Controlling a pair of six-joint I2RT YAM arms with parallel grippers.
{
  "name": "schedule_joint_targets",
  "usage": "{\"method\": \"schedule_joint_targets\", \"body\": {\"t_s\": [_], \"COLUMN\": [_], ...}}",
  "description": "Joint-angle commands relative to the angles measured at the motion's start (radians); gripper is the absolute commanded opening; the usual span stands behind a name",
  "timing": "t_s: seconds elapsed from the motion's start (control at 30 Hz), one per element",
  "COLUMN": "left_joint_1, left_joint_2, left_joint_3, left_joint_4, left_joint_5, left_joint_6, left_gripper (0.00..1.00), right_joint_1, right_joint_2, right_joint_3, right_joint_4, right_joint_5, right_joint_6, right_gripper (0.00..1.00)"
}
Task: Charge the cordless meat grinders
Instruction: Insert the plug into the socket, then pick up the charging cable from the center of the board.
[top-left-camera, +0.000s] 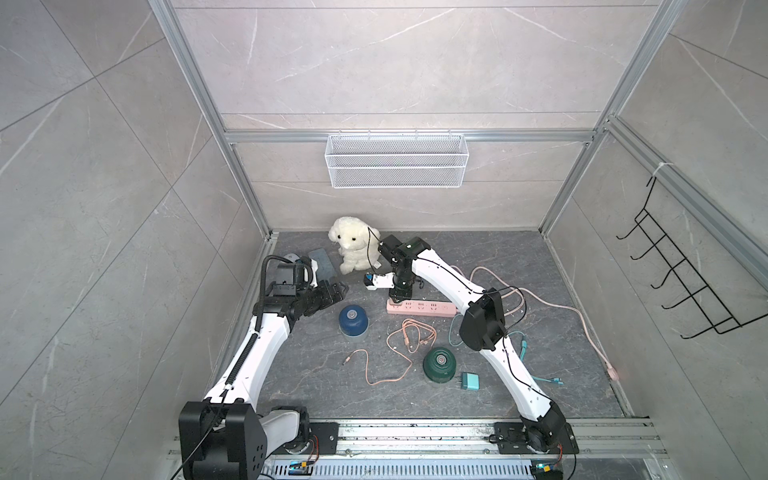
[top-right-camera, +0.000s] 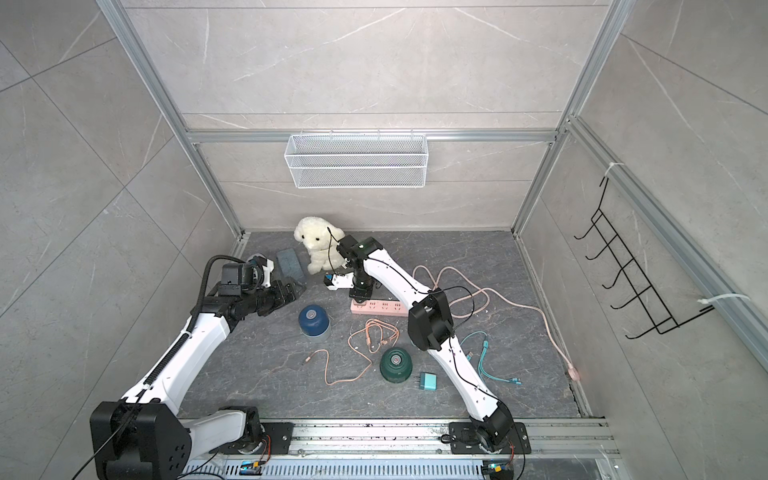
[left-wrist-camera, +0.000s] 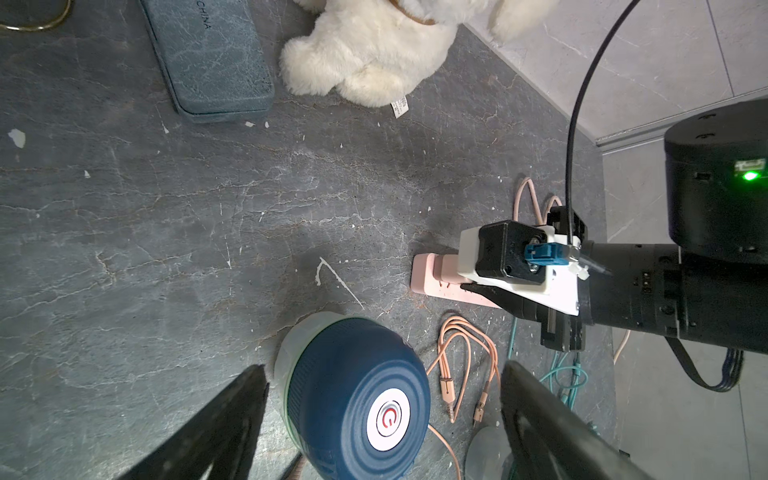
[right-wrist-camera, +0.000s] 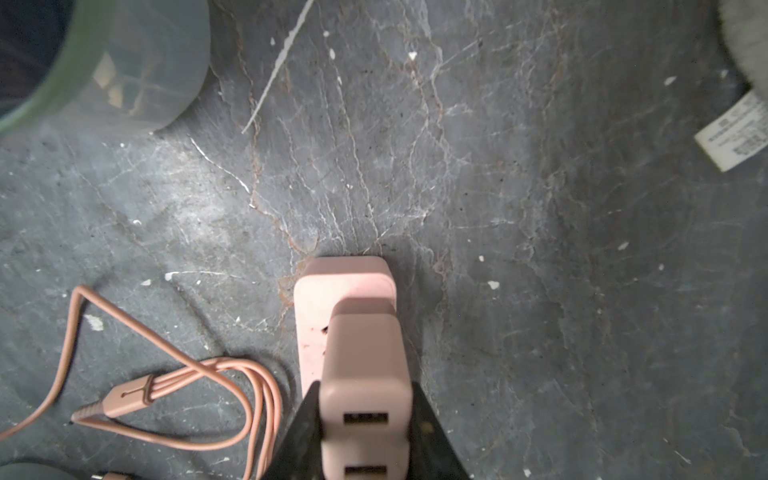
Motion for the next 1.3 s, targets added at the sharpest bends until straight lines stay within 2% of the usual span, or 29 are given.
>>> {"method": "schedule_joint_targets", "body": {"t_s": [0.0,0.07,0.1,0.17,0.2,0.37,0.43,0.53,0.57,0.6,0.7,0.77,0.93,1.07,1.13,1.2,1.27], "left_joint_1": [0.008,0.008,0.008,0.008,0.008,0.008,0.008,0.006,0.006,0.006,-0.001,-0.017,-0.167,-0.271,-0.292,-0.304,-0.321], "left_joint_2": [-0.037,-0.041,-0.042,-0.050,-0.059,-0.109,-0.138,-0.192,-0.209,-0.231,-0.299,-0.334,-0.356,-0.351,-0.361,-0.360,-0.346], "left_joint_3": [-0.004,-0.005,-0.004,-0.002,-0.007,-0.039,-0.057,-0.089,-0.100,-0.112,-0.154,-0.177,-0.201,-0.252,-0.278,-0.296,-0.315], "left_joint_4": [-0.032,-0.050,-0.066,-0.093,-0.099,-0.156,-0.191,-0.250,-0.266,-0.287,-0.326,-0.353,-0.406,-0.391,-0.370,-0.353,-0.331], "left_joint_5": [-0.003,-0.023,-0.032,-0.045,-0.055,-0.092,-0.108,-0.135,-0.142,-0.153,-0.175,-0.186,-0.296,-0.345,-0.348,-0.347,-0.352], "left_joint_6": [0.010,0.002,0.003,0.004,0.003,0.001,-0.001,-0.014,-0.022,-0.034,-0.080,-0.107,-0.196,-0.269,-0.285,-0.289,-0.289], "left_gripper": [0.90,0.90,0.90,0.90,0.90,0.88,0.86,0.84,0.83,0.82,0.81,0.80,0.77,0.75,0.74,0.73,0.72], "right_joint_1": [0.009,0.013,0.013,0.013,0.013,0.013,0.013,0.013,0.013,0.013,0.014,0.024,0.047,0.047,0.046,0.045,0.049], "right_joint_2": [-0.045,-0.098,-0.130,-0.189,-0.220,-0.355,-0.435,-0.521,-0.543,-0.573,-0.687,-0.750,-0.846,-0.963,-1.024,-1.047,-1.060], "right_joint_3": [-0.063,-0.142,-0.184,-0.253,-0.286,-0.449,-0.557,-0.639,-0.656,-0.686,-0.851,-0.949,-1.022,-1.124,-1.204,-1.229,-1.256], "right_joint_4": [0.050,0.109,0.145,0.201,0.226,0.353,0.456,0.516,0.521,0.540,0.682,0.784,0.781,0.814,0.880,0.869,0.872], "right_joint_5": [0.053,0.054,0.047,0.017,0.007,-0.024,-0.033,-0.056,-0.061,-0.066,-0.055,0.028,0.117,-0.035,-0.104,-0.162,-0.156], "right_joint_6": [0.030,0.032,0.037,0.045,0.050,0.101,0.154,0.247,0.270,0.304,0.401,0.515,0.700,0.744,0.793,0.815,0.848], "right_gripper": [0.33,0.47,0.60,0.74,0.77,0.80,0.80,0.81,0.96,1.00,1.00,1.00,1.00,1.00,1.00,1.00,1.00]}}
